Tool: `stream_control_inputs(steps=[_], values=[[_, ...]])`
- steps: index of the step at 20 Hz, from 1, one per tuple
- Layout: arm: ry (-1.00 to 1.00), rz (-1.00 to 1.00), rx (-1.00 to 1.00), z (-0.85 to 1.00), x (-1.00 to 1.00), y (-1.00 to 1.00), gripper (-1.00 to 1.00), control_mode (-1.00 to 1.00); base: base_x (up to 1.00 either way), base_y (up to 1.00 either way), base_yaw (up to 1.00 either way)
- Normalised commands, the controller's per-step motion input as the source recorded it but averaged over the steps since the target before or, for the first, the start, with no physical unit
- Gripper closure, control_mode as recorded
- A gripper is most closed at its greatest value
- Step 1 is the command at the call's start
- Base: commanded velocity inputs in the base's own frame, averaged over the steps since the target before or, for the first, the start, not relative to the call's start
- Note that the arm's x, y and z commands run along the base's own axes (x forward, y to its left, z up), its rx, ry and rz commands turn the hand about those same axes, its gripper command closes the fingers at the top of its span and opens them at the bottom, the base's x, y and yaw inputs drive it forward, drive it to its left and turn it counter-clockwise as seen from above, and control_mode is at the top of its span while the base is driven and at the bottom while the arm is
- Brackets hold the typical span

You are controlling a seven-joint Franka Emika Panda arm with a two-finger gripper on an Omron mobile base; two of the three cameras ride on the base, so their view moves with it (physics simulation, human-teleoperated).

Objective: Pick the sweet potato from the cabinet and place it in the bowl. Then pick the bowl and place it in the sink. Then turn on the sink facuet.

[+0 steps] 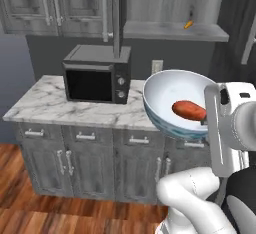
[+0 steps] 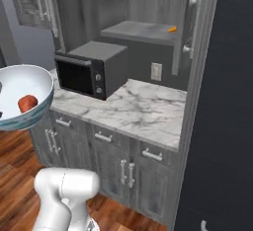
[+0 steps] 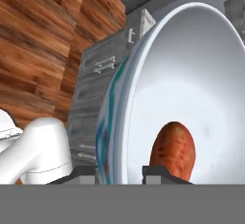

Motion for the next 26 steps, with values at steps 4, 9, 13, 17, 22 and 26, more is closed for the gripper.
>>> stream_control_inputs(steps=[4,9,13,17,22,26], values=[[0.0,0.0,0.0,0.0,0.0,0.0,1.0,1.0,-0.13,-0.07,0.64],[0.0,0.0,0.0,0.0,0.0,0.0,1.0,1.0,-0.03,-0.07,0.65],[0.0,0.0,0.0,0.0,0.0,0.0,1.0,1.0,0.01,-0.03,0.64],[0.0,0.0,0.0,0.0,0.0,0.0,1.0,1.0,0.21,0.0,0.59],[0.0,0.0,0.0,0.0,0.0,0.0,1.0,1.0,0.47,-0.02,0.51],[0.0,0.0,0.0,0.0,0.0,0.0,1.0,1.0,0.6,-0.01,0.43]])
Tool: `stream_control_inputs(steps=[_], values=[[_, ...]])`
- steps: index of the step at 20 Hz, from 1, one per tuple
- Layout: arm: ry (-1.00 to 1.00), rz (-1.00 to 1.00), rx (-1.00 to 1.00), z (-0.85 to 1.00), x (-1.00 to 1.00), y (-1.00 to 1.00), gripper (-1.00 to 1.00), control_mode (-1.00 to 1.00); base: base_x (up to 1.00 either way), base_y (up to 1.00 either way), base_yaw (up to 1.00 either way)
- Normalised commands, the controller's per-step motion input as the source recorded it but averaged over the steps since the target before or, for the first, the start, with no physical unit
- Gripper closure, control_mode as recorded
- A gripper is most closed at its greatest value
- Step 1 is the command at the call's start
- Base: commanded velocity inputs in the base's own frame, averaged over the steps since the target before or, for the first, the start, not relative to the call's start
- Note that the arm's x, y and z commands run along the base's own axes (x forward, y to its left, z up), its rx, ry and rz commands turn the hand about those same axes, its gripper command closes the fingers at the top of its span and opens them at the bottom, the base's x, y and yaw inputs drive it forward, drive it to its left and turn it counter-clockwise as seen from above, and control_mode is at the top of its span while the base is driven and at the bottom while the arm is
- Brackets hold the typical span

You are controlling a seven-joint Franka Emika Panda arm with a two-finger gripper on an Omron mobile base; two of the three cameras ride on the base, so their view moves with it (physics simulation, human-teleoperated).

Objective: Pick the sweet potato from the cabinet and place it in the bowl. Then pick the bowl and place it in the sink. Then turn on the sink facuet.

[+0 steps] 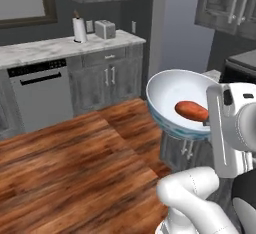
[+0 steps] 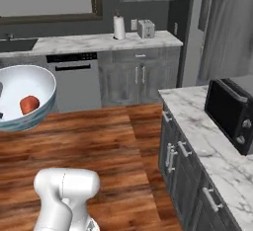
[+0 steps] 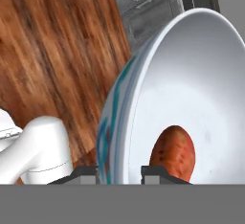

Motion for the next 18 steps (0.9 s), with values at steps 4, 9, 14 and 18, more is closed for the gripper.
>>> stream_control_inputs(steps=[4,9,14,18], values=[[0.0,0.0,0.0,0.0,0.0,0.0,1.0,1.0,0.66,0.0,0.35],[0.0,0.0,0.0,0.0,0.0,0.0,1.0,1.0,0.95,0.24,0.03],[0.0,0.0,0.0,0.0,0.0,0.0,1.0,1.0,1.0,0.41,0.0],[0.0,0.0,0.0,0.0,0.0,0.0,1.0,1.0,1.0,0.52,0.0]])
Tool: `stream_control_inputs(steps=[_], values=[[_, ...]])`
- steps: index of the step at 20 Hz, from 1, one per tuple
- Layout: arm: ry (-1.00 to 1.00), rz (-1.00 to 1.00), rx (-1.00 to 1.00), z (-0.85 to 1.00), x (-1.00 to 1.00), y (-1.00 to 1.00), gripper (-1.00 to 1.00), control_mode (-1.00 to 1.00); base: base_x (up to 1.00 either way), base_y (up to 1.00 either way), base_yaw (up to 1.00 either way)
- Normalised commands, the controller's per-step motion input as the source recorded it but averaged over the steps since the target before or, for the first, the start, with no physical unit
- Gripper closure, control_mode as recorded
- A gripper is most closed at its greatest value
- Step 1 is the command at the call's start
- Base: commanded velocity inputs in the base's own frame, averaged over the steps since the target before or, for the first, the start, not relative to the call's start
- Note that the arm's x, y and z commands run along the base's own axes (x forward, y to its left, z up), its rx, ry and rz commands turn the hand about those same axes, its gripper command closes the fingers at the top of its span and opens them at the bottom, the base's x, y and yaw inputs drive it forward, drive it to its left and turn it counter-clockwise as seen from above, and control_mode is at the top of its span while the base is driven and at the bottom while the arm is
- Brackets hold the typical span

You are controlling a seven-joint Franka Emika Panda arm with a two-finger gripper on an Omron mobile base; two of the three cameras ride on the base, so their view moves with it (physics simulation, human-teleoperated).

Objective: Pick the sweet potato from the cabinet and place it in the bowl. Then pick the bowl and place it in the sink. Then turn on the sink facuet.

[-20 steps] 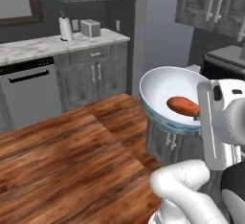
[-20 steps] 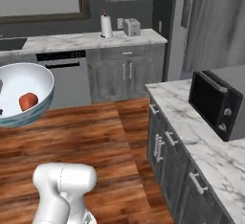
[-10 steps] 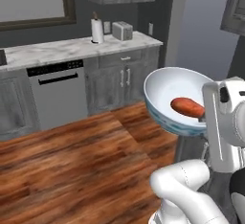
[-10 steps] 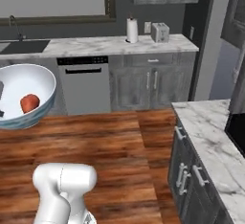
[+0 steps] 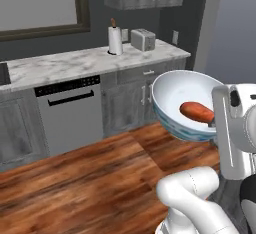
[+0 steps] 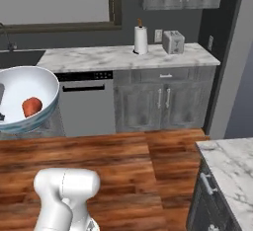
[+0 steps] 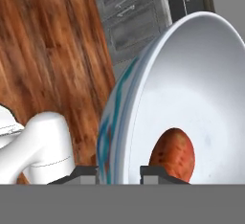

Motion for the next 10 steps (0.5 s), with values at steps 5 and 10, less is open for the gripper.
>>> stream_control_inputs(steps=[5,10], values=[[0.0,0.0,0.0,0.0,0.0,0.0,1.0,1.0,1.0,0.71,0.0],[0.0,0.0,0.0,0.0,0.0,0.0,1.0,1.0,0.88,0.92,0.0]])
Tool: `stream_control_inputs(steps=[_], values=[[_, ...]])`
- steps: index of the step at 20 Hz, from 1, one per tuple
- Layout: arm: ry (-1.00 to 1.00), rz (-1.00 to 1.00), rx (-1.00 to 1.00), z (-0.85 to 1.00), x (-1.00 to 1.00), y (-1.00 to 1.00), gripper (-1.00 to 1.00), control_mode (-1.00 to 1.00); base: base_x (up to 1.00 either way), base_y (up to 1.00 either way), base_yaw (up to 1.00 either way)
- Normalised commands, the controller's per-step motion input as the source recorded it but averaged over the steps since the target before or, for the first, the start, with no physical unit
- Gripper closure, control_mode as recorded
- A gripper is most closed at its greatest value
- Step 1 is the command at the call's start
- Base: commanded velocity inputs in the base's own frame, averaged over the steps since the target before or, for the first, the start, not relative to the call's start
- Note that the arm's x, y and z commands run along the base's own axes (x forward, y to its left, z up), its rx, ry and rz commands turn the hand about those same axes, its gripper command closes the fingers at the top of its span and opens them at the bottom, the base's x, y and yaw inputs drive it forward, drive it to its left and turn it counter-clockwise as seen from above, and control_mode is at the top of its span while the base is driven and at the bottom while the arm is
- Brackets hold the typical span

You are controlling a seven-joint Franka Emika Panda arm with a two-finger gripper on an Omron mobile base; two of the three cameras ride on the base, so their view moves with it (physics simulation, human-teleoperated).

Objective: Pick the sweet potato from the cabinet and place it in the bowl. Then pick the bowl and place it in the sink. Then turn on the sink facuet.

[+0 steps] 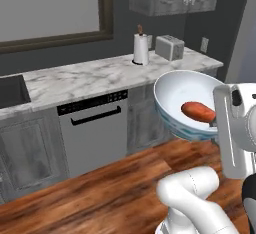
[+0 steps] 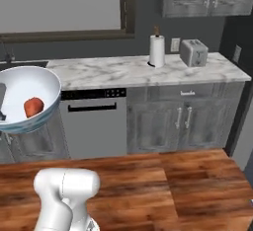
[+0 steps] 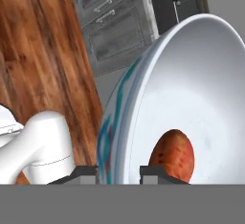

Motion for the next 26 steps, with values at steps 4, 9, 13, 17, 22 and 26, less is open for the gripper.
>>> stream_control_inputs(steps=[4,9,13,17,22,26], values=[[0.0,0.0,0.0,0.0,0.0,0.0,1.0,1.0,0.64,1.0,0.01],[0.0,0.0,0.0,0.0,0.0,0.0,1.0,1.0,0.37,1.0,0.05],[0.0,0.0,0.0,0.0,0.0,0.0,1.0,1.0,0.3,1.0,0.05],[0.0,0.0,0.0,0.0,0.0,0.0,1.0,1.0,0.21,0.94,0.05],[0.0,0.0,0.0,0.0,0.0,0.0,1.0,1.0,0.34,0.76,0.08],[0.0,0.0,0.0,0.0,0.0,0.0,1.0,1.0,0.55,0.38,0.22]])
